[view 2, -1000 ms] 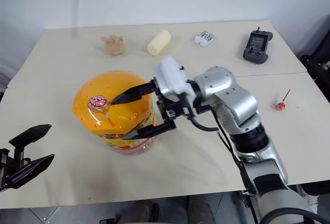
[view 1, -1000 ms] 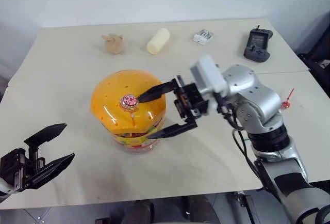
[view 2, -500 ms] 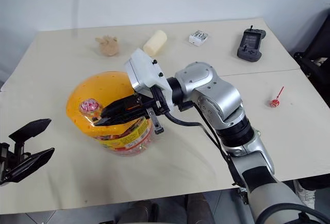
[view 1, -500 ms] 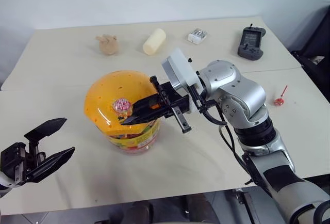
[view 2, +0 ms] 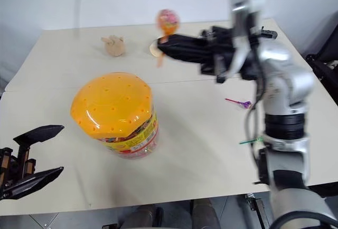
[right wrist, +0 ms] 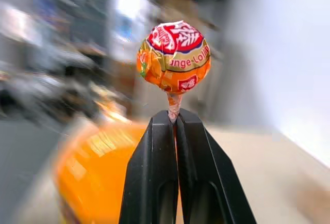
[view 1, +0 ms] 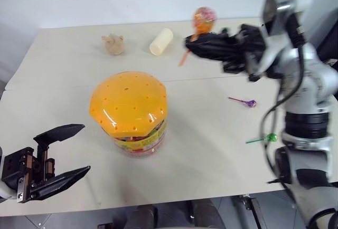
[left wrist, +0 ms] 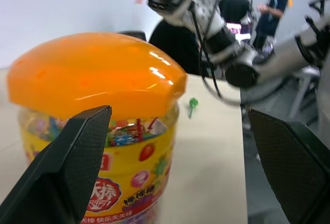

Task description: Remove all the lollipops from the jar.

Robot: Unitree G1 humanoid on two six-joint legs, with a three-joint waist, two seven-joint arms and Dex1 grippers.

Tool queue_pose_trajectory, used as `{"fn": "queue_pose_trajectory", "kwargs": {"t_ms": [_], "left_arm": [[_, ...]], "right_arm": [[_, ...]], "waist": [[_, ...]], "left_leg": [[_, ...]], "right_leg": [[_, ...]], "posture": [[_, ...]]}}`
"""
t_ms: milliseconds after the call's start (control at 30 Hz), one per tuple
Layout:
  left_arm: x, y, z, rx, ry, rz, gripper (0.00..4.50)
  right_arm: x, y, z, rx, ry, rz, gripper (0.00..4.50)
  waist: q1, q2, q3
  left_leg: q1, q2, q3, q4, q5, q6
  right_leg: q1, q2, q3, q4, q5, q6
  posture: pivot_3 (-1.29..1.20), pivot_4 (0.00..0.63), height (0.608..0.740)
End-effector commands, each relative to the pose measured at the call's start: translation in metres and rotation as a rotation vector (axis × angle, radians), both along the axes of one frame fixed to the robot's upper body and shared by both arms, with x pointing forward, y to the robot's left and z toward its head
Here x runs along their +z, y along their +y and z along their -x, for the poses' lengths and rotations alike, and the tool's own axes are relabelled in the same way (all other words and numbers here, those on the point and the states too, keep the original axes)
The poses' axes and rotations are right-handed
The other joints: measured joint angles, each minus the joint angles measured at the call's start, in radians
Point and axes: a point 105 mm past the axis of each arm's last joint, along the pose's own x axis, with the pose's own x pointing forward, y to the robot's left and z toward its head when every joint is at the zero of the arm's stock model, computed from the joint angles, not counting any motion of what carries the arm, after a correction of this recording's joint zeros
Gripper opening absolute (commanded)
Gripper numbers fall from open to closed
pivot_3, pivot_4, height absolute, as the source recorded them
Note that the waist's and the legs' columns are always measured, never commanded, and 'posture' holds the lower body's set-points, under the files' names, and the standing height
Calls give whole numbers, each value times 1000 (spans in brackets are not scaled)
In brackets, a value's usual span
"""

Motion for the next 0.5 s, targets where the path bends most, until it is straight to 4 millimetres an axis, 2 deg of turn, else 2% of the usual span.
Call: {"fn": "queue_pose_trajectory", "kwargs": {"t_ms": [33,100,167,367,433,500], "left_arm": [[7,-15,5,-50,-74,-54,4500],[3,-19,5,-74,-69,-65,4500],[-2,-19,3,-85,-53,-62,4500],[-21,-6,-4,-71,28,-44,4500],[-24,-4,-7,-74,31,-48,4500],[-24,-5,-7,-63,28,-55,4500]], "right_arm": [[-36,-61,-13,-245,-16,247,20],[-65,-98,-17,-371,30,406,20],[-97,-133,-10,-437,83,573,20],[-153,-204,-1,-596,196,781,20],[-169,-226,3,-640,221,834,20],[-176,-243,4,-714,248,828,20]], "waist": [[8,0,0],[9,0,0],[9,1,0],[-12,2,0],[-15,1,1],[-16,1,1]], "left_leg": [[0,0,1,0,0,1],[-1,0,3,0,-1,2],[-1,0,5,0,-1,2],[6,2,13,0,-1,1],[7,2,13,1,0,1],[7,2,13,1,1,0]], "right_leg": [[0,0,0,0,0,0],[-1,-1,0,-1,0,0],[-1,-1,0,-1,0,1],[0,0,3,4,1,1],[2,1,3,4,2,0],[2,1,3,5,3,-1]], "posture": [[0,150,740],[0,150,740],[0,150,740],[0,150,740],[0,150,740],[0,150,740]]}}
